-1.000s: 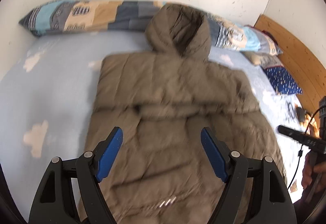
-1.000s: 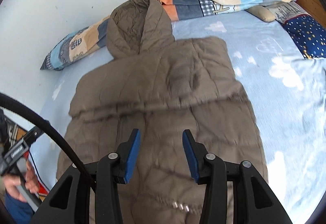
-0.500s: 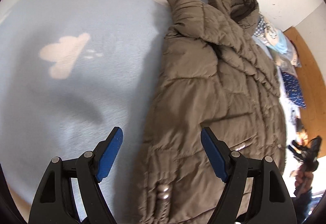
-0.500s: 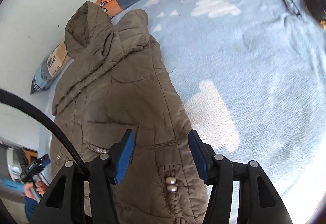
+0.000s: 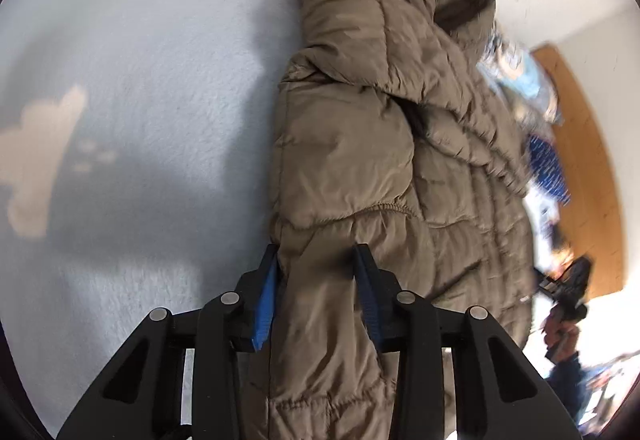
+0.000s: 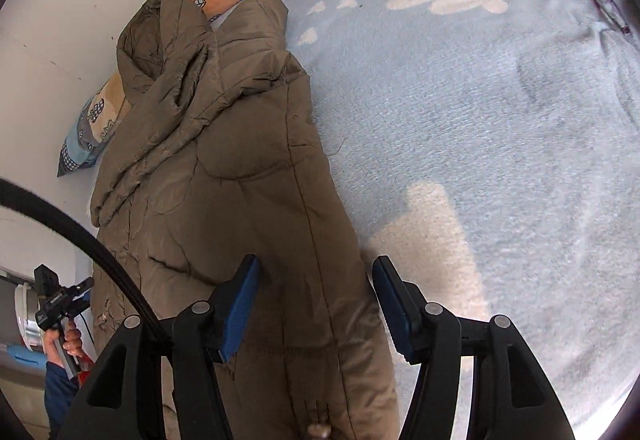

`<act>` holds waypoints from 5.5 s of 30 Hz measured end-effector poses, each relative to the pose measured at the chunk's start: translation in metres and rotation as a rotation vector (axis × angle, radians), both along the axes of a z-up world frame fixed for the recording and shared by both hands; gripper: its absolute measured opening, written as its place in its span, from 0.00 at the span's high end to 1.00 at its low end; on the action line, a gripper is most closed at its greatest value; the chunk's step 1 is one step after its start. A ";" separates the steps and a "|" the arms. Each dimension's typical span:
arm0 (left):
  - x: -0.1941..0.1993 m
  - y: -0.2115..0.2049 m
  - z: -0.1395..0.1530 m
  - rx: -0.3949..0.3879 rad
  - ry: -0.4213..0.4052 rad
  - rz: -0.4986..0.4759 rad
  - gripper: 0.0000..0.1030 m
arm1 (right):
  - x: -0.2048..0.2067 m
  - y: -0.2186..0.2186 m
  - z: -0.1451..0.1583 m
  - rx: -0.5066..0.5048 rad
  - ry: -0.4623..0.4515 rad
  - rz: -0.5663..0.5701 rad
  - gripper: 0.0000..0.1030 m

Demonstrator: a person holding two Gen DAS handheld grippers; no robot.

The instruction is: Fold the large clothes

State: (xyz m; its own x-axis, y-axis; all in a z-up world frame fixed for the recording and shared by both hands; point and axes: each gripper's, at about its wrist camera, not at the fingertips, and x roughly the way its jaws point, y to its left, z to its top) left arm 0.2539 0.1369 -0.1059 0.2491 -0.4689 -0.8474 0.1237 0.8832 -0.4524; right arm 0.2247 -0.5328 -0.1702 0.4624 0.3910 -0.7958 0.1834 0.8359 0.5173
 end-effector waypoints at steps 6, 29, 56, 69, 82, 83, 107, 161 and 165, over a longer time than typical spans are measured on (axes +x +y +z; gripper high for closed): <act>0.012 -0.010 -0.009 0.044 0.025 -0.014 0.50 | 0.019 0.013 -0.006 0.016 -0.021 0.070 0.49; -0.042 -0.029 0.040 0.175 -0.165 -0.095 0.89 | -0.031 0.036 0.061 -0.144 -0.123 0.152 0.89; 0.107 -0.138 0.112 0.302 -0.428 -0.062 0.48 | 0.069 0.128 0.138 -0.340 -0.365 0.212 0.76; 0.168 -0.133 0.048 0.384 -0.313 -0.004 0.44 | 0.170 0.164 0.048 -0.283 -0.097 0.230 0.79; 0.059 -0.142 0.139 0.457 -0.652 0.044 0.45 | 0.105 0.195 0.120 -0.328 -0.281 0.249 0.78; 0.044 -0.143 0.143 0.467 -0.678 0.041 0.44 | 0.097 0.193 0.124 -0.324 -0.294 0.251 0.77; -0.142 -0.156 0.177 0.482 -0.783 0.032 0.41 | -0.097 0.180 0.149 -0.157 -0.385 0.223 0.77; 0.145 -0.067 0.111 0.337 -0.483 0.149 0.33 | 0.394 0.208 0.219 -0.480 -0.312 0.170 0.36; 0.147 -0.071 0.108 0.345 -0.492 0.137 0.33 | 0.437 0.204 0.195 -0.502 -0.256 0.149 0.36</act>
State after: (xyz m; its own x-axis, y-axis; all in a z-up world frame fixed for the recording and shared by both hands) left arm 0.4009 0.0661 0.0021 0.6877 -0.1239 -0.7153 0.1201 0.9912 -0.0563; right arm 0.6615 -0.3284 0.0252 0.6336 0.0709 -0.7704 -0.0341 0.9974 0.0637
